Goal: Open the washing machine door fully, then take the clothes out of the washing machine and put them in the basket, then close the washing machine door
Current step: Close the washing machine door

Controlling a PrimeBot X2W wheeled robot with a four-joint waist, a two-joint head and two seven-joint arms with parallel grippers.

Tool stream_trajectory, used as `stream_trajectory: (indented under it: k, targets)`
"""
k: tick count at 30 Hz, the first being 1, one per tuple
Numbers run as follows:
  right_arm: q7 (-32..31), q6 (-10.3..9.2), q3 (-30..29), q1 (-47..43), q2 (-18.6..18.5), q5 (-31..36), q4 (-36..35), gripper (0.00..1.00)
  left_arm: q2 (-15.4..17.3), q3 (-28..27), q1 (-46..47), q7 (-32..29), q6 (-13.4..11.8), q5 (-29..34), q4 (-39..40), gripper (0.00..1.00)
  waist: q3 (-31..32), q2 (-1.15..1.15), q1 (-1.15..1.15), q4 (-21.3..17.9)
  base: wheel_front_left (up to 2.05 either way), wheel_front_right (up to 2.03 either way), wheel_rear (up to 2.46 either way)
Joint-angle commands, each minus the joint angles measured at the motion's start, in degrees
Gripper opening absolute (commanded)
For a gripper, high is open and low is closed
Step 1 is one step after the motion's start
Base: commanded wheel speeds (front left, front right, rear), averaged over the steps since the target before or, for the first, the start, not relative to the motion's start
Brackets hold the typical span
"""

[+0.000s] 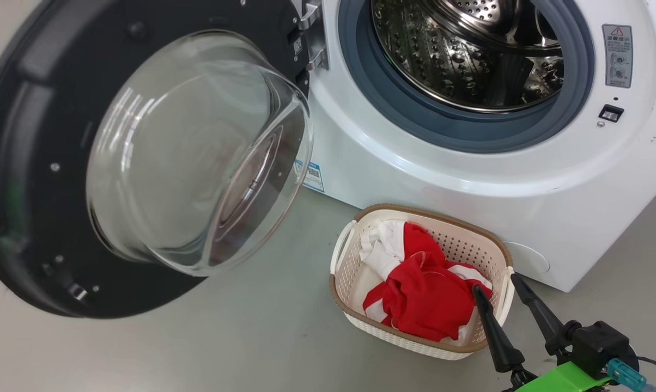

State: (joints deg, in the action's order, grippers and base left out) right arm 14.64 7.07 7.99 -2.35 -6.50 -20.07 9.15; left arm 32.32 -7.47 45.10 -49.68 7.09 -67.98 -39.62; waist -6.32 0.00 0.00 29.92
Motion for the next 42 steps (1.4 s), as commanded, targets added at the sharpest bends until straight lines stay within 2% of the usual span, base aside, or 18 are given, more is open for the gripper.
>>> stream_trajectory:
  k: [1, 10, 22, 34, 42]
  targets:
    - [0.4, 0.42, 1.1, 0.0, -0.1, 0.7, -1.5, 1.00, 2.0, 0.0, -1.0, -1.3, 0.4, -0.9, 2.1, 0.00, 0.1, 0.00, 0.00, -0.1, 0.00, 0.00, 0.00]
    - [0.4, 0.42, 1.1, 0.0, 0.3, 0.6, -1.5, 1.00, 3.5, 3.3, -6.6, -4.1, 0.4, -8.7, 12.8, 0.00, 0.4, 0.00, 0.00, -0.8, 0.00, 0.00, 0.00]
    - [0.4, 0.42, 0.6, 0.5, 0.5, 0.7, -1.8, 1.00, 3.3, 7.8, -10.3, -2.4, 0.4, -15.2, 24.7, 0.00, 0.2, 0.00, 0.00, -3.0, 0.00, 0.00, 0.00]
    - [0.4, 0.42, 0.1, 1.3, 0.5, 0.9, -2.1, 1.00, 0.5, 12.8, -9.9, 3.0, 0.4, -16.9, 35.8, 0.00, -0.8, 0.00, 0.00, -6.5, 0.00, 0.00, 0.00]
    - [0.4, 0.42, 0.0, 1.8, 0.9, 0.9, -2.2, 1.00, -1.3, 16.8, -7.9, 7.1, 0.4, -16.0, 39.1, 0.00, -1.5, 0.00, 0.00, -8.6, 0.00, 0.00, 0.00]
